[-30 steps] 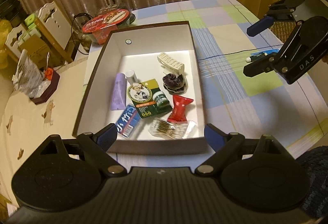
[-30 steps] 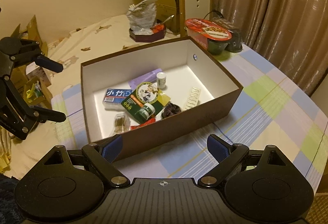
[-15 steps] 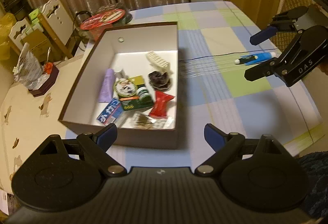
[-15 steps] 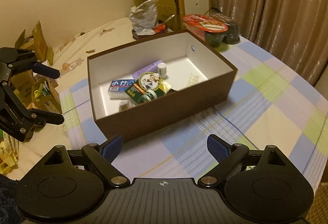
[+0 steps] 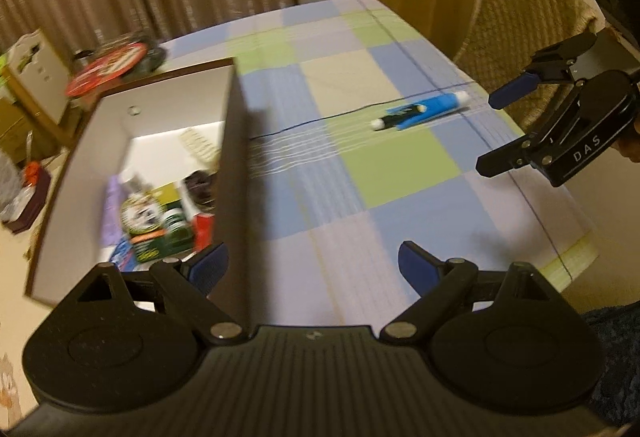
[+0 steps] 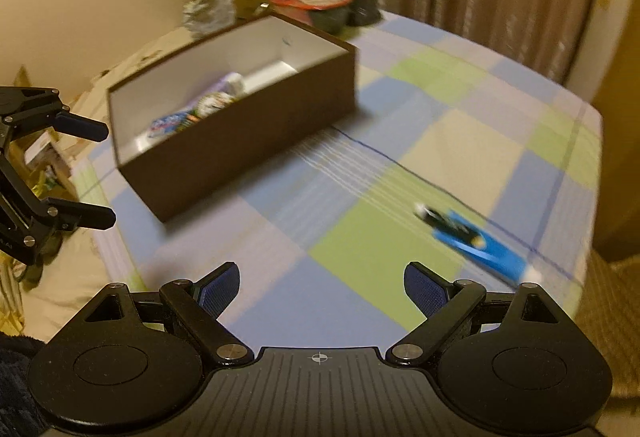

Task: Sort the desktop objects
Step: 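Move both tools toward the blue tubes lying on the cloth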

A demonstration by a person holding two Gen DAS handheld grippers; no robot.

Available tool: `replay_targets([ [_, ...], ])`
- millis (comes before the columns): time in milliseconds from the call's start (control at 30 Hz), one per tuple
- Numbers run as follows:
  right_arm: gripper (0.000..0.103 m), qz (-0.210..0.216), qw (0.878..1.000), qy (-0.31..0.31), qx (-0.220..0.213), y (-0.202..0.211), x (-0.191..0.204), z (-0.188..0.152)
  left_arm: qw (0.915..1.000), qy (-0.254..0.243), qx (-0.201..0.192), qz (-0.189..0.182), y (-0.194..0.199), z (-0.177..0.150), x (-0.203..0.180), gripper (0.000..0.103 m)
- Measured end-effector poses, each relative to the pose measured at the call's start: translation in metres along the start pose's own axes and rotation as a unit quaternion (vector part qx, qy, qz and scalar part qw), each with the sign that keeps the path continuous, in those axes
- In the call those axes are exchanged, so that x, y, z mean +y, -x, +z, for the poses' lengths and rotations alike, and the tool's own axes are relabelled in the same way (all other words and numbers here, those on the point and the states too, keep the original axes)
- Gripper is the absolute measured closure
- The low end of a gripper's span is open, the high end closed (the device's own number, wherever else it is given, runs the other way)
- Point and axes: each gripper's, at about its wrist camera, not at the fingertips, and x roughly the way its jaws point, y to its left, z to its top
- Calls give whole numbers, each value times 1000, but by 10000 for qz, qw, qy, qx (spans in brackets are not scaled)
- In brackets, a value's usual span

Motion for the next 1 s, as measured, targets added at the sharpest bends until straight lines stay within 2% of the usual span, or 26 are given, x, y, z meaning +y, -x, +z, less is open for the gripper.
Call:
replay_targets([
  [400, 11, -797, 9918, -983, 193, 22, -80, -42, 9968, -676, 32, -429, -54, 43, -48, 13],
  [667, 11, -1085, 9840, -1392, 245, 29, -119, -59, 9893, -1327, 46, -608, -93, 77, -73, 14],
  [900, 11, -1141, 9803, -1570, 357, 20, -154, -66, 9801, -1811, 52, -817, -132, 104, -87, 22],
  [1000, 11, -1148, 9789, -1632, 436, 13, -166, -66, 9734, -2114, 130, -873, -150, 113, -94, 30],
])
